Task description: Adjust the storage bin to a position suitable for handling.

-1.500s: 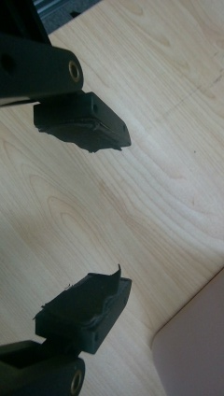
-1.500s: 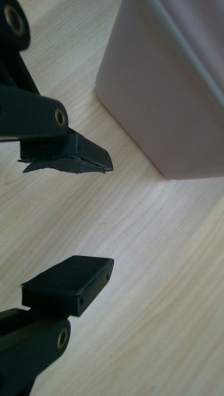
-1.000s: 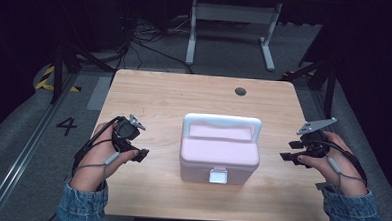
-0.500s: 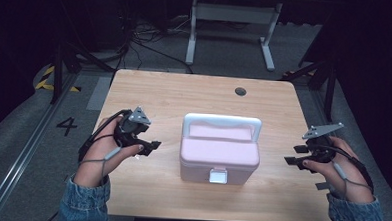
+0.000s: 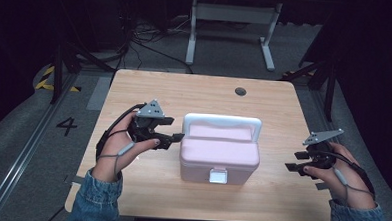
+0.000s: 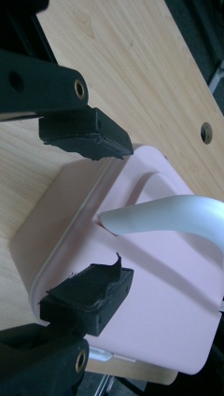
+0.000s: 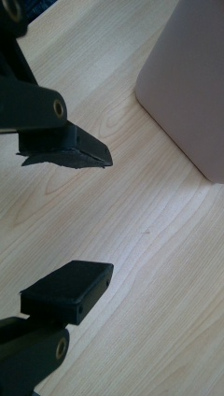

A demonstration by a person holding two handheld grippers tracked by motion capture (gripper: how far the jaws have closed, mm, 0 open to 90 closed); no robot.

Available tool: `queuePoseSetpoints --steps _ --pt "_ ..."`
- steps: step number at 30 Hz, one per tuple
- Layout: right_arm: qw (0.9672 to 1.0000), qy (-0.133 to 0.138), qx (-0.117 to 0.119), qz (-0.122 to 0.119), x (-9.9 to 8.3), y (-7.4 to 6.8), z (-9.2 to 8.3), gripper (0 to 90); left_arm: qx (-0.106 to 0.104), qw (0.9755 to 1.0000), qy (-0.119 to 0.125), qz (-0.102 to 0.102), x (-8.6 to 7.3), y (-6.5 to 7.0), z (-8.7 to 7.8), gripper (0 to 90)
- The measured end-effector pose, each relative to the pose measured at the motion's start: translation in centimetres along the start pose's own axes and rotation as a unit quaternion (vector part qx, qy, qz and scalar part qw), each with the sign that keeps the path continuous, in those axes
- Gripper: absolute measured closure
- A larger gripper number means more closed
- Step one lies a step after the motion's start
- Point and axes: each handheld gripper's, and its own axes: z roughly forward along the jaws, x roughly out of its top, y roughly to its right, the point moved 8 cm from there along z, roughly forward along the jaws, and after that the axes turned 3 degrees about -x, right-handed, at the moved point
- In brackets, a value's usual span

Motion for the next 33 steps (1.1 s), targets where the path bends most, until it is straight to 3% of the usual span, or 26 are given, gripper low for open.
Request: queuePoseSetpoints --steps 3,5,10,18,22,25,29,33 --pt "1.0 -0.001 0.0 0.0 0.0 0.0 0.1 42.6 -0.006 0.9998 0.013 -0.013 0.4 0.3 0.3 36.2" --pt "1.0 -0.002 0.002 0.001 0.0 -0.1 0.2 42.4 -0.007 0.9997 0.022 -0.001 0.8 0.5 0.6 35.1" --pt "1.0 -0.006 0.003 0.003 -0.1 -0.1 0.5 42.2 -0.004 0.9986 0.052 -0.009 1.7 0.8 1.8 33.9" --pt "1.0 -0.001 0.005 0.008 -0.3 -0.2 0.6 42.3 0.012 0.9975 0.07 -0.01 2.6 0.6 3.8 38.0" --pt "0.9999 0.0 0.003 0.012 -0.6 -0.1 0.5 42.4 0.009 0.9976 0.068 -0.015 2.8 0.7 4.4 43.4" --pt "0.9998 0.0 0.001 0.018 -0.8 -0.1 0.4 42.5 0.019 0.9981 0.058 -0.01 2.8 0.6 5.0 51.2" --pt "0.9998 0.003 0.003 0.019 -0.8 -0.1 0.3 42.9 0.043 0.998 0.046 0.012 2.9 0.6 5.4 63.9" --pt "0.9999 0.005 0.005 0.016 -0.4 -0.2 0.5 43.0 0.068 0.9963 0.045 0.027 3.1 0.7 5.0 77.8"
